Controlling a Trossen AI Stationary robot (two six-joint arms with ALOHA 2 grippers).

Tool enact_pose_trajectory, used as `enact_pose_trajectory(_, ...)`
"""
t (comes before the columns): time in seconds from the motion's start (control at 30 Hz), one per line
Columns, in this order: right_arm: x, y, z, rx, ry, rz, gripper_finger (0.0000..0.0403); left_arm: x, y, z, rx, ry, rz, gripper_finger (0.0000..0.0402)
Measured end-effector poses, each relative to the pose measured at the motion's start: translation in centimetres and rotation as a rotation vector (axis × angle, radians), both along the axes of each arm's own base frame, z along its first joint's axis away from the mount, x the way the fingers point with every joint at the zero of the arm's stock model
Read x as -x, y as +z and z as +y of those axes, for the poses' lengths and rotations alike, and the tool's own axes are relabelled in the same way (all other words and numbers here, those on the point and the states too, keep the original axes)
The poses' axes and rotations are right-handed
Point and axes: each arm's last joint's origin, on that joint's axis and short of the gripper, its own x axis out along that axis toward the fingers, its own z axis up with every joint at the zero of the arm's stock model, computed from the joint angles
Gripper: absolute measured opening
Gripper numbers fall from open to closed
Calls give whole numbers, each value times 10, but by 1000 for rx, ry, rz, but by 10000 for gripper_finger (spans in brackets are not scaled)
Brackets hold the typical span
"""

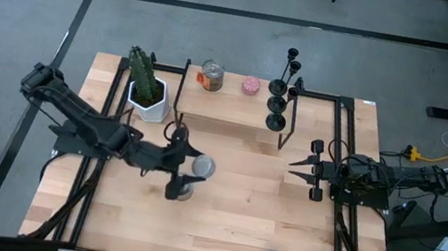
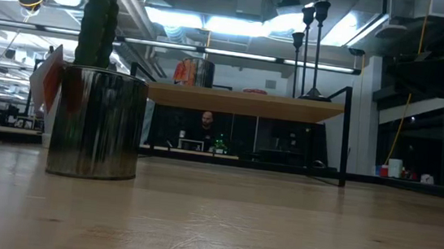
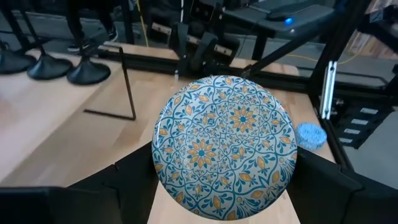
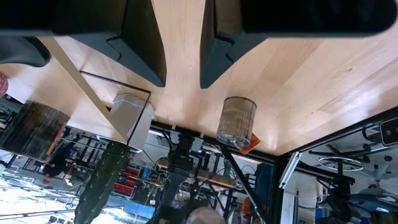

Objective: Pick & Place candle stick holders
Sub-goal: Put the light blue scented candle on the shelf

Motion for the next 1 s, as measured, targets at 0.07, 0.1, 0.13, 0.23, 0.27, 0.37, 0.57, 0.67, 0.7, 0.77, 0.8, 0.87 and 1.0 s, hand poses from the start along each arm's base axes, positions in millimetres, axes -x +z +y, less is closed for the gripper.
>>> enact_pose_trajectory(0.07,0,0,0,0,0,0,101,-3,5,6,-3,-6,-8,286)
enact_pose_trajectory(0.1,0,0,0,0,0,0,101,-5,7,8,-8,-8,-10,286)
enact_pose_trajectory(0.13,0,0,0,0,0,0,101,-6,9,11,-15,-7,-14,286)
enact_pose_trajectory(0.23,0,0,0,0,0,0,101,-9,16,18,-40,-4,-25,286)
enact_pose_trajectory(0.27,0,0,0,0,0,0,101,-10,17,20,-50,2,-28,286)
enact_pose_trajectory(0.37,0,0,0,0,0,0,101,-12,22,27,-72,20,-38,286)
enact_pose_trajectory(0.57,0,0,0,0,0,0,101,-16,29,42,-104,58,-50,286)
enact_pose_trajectory(0.67,0,0,0,0,0,0,101,-20,31,51,-98,60,-60,286)
enact_pose_trajectory(0.7,0,0,0,0,0,0,101,-23,31,54,-92,62,-71,286)
enact_pose_trajectory(0.77,0,0,0,0,0,0,101,-27,29,61,-89,53,-76,286)
enact_pose_trajectory(0.8,0,0,0,0,0,0,101,-32,28,64,-84,47,-88,286)
enact_pose_trajectory(0.87,0,0,0,0,0,0,101,-41,25,71,-80,38,-84,286)
enact_pose_trajectory(1.0,0,0,0,0,0,0,101,-64,20,84,-83,73,-53,286)
